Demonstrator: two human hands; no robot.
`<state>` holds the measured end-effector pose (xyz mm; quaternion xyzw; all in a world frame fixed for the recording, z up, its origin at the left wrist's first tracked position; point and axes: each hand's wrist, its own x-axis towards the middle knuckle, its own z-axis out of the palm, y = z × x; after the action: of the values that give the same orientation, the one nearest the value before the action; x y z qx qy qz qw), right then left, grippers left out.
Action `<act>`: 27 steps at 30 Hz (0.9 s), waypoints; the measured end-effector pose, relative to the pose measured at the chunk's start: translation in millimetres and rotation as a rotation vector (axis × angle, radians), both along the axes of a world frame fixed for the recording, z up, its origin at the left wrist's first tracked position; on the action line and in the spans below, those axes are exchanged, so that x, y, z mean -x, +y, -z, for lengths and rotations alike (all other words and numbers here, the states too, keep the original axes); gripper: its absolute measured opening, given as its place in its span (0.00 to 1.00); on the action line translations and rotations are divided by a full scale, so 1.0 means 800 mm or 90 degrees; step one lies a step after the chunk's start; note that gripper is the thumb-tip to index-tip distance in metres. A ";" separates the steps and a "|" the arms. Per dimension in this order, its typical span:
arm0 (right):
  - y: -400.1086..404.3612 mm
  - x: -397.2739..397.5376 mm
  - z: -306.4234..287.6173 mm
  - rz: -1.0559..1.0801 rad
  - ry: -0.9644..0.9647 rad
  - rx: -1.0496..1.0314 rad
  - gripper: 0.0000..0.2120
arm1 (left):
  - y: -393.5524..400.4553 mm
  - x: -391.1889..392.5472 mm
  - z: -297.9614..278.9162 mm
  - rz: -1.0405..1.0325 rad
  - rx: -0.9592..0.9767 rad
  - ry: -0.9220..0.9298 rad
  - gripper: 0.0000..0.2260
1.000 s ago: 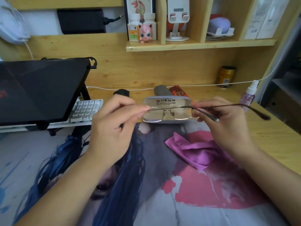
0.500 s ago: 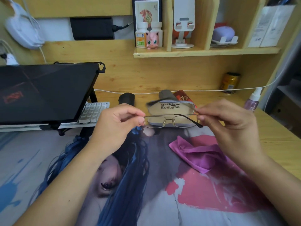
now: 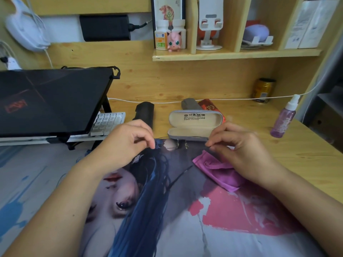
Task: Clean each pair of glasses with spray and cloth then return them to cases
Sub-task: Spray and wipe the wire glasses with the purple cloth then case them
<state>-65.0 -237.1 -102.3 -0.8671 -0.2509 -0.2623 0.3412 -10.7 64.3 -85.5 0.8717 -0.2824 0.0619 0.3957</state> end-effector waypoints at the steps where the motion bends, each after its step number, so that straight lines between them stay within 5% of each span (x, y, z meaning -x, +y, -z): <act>1: 0.001 -0.001 0.000 -0.003 -0.005 0.021 0.09 | 0.003 -0.001 -0.001 -0.007 -0.015 0.012 0.19; 9: 0.017 -0.013 -0.004 -0.065 0.038 0.194 0.12 | 0.006 0.004 -0.005 -0.011 -0.145 0.073 0.23; 12: -0.011 -0.001 -0.030 -0.017 0.131 0.175 0.03 | 0.003 0.006 -0.007 -0.033 -0.075 0.047 0.23; 15: -0.037 0.013 -0.044 -0.032 0.341 0.177 0.10 | -0.006 0.009 -0.008 -0.052 0.047 -0.021 0.22; 18: -0.039 0.013 -0.038 -0.030 0.358 0.279 0.04 | -0.022 0.016 -0.007 -0.073 0.115 -0.100 0.21; 24: -0.046 0.024 -0.077 -0.028 0.298 -0.137 0.10 | -0.042 0.026 -0.004 -0.020 0.111 -0.102 0.19; 27: -0.031 0.031 -0.106 -0.024 0.249 -0.113 0.14 | -0.056 0.035 -0.025 0.062 0.115 0.042 0.12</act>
<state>-89.8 -262.0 -17.6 -0.8634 -0.1717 -0.1034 0.4629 -38.8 19.7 -65.3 0.8191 -0.3048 0.0393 0.4844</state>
